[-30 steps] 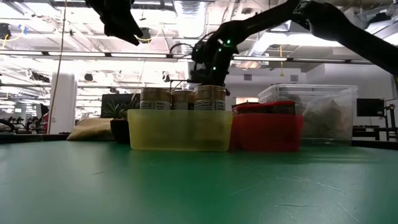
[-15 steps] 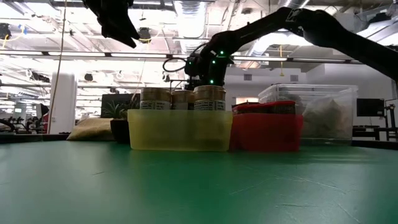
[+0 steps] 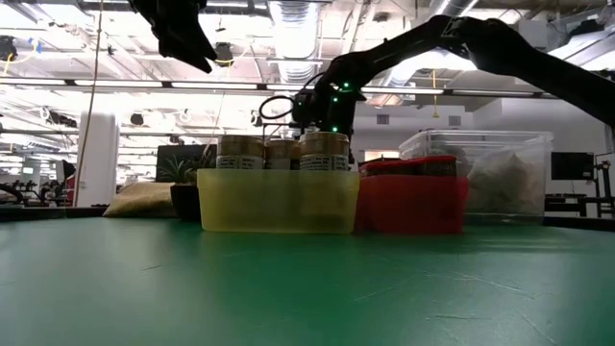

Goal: Sort spices by type
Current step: Put the left brown seasoning bottle into the orange bin, then put the orange seasoning pack into the blue bin

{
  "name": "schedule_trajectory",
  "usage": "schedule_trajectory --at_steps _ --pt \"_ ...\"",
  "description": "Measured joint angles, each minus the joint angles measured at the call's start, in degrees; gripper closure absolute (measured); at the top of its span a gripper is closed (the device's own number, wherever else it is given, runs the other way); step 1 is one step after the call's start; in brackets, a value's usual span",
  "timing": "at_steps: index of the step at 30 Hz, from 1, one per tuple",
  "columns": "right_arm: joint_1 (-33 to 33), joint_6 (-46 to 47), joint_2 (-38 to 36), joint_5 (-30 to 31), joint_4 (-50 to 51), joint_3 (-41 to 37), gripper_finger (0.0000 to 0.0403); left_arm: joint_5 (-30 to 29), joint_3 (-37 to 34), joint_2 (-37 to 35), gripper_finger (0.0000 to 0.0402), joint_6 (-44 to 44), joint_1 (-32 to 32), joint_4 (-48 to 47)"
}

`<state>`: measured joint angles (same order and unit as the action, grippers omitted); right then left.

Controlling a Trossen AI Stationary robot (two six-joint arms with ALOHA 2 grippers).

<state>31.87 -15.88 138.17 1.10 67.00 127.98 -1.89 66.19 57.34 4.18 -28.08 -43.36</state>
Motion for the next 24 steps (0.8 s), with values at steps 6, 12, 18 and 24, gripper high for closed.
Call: schedule_trajectory --at_steps 6,12,18,24 --pt "0.11 -0.26 0.0 0.15 -0.37 0.0 0.0139 0.0 0.0 0.0 0.014 -0.25 0.0 -0.01" --pt "0.16 0.42 -0.05 0.15 -0.34 0.0 0.0127 0.02 0.0 0.0 0.014 -0.19 0.0 -0.04" --pt "0.2 0.94 -0.26 0.15 2.42 3.93 0.0126 4.86 0.82 0.3 0.014 -3.37 -0.41 -1.02" --pt "0.51 5.49 -4.59 -0.66 5.94 5.51 0.0126 7.0 4.35 4.32 0.014 -4.43 -0.22 -5.66"
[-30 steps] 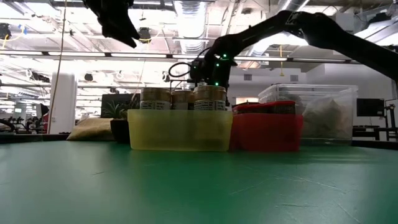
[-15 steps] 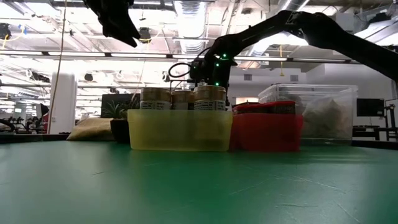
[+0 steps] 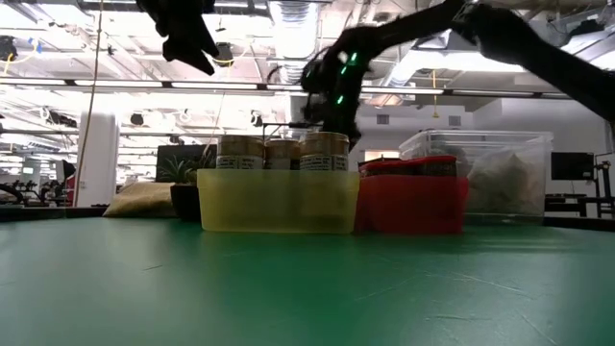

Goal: Sort spices by type
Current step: Put the orange seasoning pack into the blue bin

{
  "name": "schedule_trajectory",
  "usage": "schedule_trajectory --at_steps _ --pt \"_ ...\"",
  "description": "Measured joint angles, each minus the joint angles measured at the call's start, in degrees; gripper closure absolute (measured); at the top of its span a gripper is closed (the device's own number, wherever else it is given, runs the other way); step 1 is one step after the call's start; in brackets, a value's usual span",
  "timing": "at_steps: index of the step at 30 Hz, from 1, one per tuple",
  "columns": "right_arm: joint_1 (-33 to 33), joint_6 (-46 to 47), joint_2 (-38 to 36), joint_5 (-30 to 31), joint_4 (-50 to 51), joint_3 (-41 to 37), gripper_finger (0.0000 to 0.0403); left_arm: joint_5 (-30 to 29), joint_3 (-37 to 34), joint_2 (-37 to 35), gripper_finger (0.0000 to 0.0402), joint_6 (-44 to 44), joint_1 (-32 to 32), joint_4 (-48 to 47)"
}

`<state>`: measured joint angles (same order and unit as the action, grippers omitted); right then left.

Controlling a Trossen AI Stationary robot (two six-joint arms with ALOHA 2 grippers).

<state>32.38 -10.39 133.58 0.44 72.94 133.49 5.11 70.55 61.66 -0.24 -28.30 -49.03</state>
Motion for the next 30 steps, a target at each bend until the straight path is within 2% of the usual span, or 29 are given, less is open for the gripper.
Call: schedule_trajectory --at_steps 3,8,14,16,19,26,30 --pt "-0.6 2.67 -5.26 -1.72 2.94 0.01 0.0126 -0.59 2.48 2.71 0.014 1.34 1.27 -1.84" --pt "-5.68 5.93 -14.01 -1.88 3.39 0.07 0.0126 -0.77 4.06 5.84 0.014 1.17 1.78 2.52" --pt "-15.22 10.38 -21.0 3.31 7.05 -0.01 0.0126 1.55 4.06 11.1 0.014 1.47 5.32 5.33" --pt "-18.79 12.34 -23.43 4.47 6.5 -2.38 0.0126 1.77 4.06 13.16 0.014 0.97 7.66 7.36" --pt "-23.76 16.3 -29.62 6.58 2.23 -11.96 0.0126 0.71 4.06 16.05 0.014 -1.3 10.63 11.45" --pt "-35.82 33.4 -49.04 11.84 -13.05 -41.86 0.0126 -3.92 4.04 20.08 0.014 -6.95 13.37 20.51" --pt "-45.59 41.47 -57.63 14.62 -16.28 -53.28 0.0126 -5.2 4.04 21.9 0.014 -7.13 13.43 24.51"
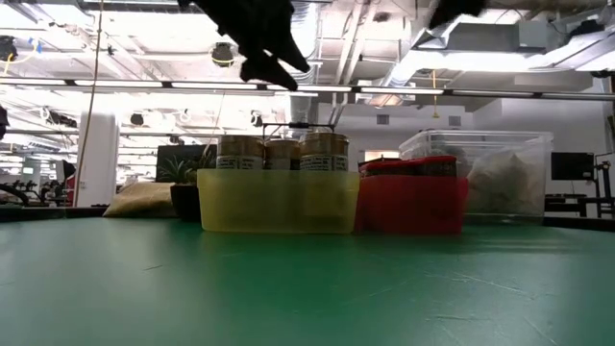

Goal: Sort spices by type
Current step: Put the orange seasoning pack into the blue bin

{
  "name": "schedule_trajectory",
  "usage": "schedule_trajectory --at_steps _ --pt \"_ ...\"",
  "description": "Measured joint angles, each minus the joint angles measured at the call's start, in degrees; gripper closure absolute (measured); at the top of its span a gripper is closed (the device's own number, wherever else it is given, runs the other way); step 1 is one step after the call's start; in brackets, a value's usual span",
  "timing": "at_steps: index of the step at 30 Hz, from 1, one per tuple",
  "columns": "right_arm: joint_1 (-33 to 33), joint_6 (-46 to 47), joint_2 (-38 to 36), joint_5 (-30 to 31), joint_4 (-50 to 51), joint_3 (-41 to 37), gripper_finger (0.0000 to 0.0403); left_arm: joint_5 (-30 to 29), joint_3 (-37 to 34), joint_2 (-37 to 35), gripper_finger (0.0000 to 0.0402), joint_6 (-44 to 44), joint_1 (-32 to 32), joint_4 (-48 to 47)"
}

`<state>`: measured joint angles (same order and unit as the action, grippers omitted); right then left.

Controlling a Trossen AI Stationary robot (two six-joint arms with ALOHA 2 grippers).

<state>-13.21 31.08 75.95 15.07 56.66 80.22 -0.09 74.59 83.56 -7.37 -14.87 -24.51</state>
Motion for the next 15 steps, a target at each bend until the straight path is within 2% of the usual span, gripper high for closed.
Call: schedule_trajectory --at_steps 7,12,15 --pt "-17.92 18.93 -8.71 2.41 0.3 -14.3 0.0127 0.05 -0.07 4.4 0.014 -2.25 0.02 10.13" --pt "-26.44 34.0 -8.23 2.34 5.1 -16.08 0.0127 0.1 -0.07 7.35 0.014 -8.75 0.03 12.48" --pt "-29.55 39.4 -6.06 0.02 9.32 -16.08 0.0127 0.12 -0.07 7.68 0.014 -10.32 0.2 11.78"
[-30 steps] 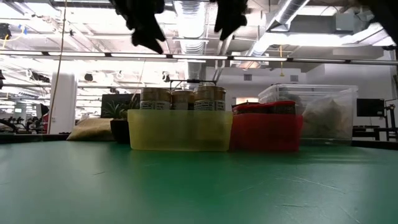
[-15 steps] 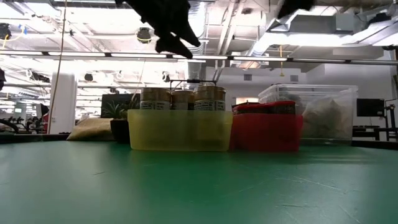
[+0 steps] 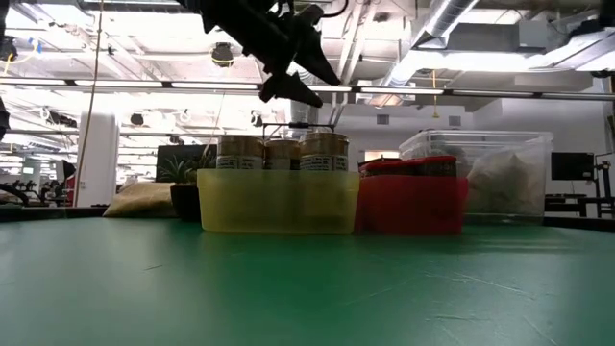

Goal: Sort spices by type
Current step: Put the orange seasoning pack into the blue bin

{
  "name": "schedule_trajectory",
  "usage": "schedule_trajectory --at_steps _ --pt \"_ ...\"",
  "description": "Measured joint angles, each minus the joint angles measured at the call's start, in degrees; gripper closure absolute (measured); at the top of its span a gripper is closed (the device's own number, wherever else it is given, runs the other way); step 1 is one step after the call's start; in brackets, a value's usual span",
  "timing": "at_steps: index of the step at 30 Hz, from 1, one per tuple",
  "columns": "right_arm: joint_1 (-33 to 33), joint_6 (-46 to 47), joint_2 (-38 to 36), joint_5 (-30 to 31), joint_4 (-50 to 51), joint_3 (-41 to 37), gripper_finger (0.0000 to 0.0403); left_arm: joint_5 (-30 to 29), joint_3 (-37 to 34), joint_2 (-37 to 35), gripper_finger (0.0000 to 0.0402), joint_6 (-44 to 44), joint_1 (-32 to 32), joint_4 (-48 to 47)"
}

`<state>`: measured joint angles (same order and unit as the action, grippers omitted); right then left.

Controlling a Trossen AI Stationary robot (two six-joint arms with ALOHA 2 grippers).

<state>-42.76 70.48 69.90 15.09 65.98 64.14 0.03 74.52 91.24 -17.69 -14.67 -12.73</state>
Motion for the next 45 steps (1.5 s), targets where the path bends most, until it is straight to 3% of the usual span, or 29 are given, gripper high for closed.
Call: schedule_trajectory --at_steps 6,12,18,37,45 --pt "-8.88 8.56 1.7 -2.6 -0.28 -0.02 0.0127 -0.17 3.58 0.07 0.014 3.01 1.29 -3.88" --pt "-17.23 16.3 1.4 2.79 1.46 0.0 0.0127 -3.94 12.54 2.6 0.014 12.11 3.74 -8.72" --pt "-20.24 18.52 6.33 2.86 1.34 0.0 0.0127 -3.29 14.64 3.63 0.014 6.78 3.4 -8.56" --pt "-32.77 41.46 13.84 7.0 10.31 0.42 0.0127 -1.44 14.64 3.63 0.014 21.15 5.54 -9.84" --pt "-30.7 40.34 16.71 6.98 9.94 0.39 0.0144 1.05 14.64 3.63 0.014 20.46 5.29 -11.75"
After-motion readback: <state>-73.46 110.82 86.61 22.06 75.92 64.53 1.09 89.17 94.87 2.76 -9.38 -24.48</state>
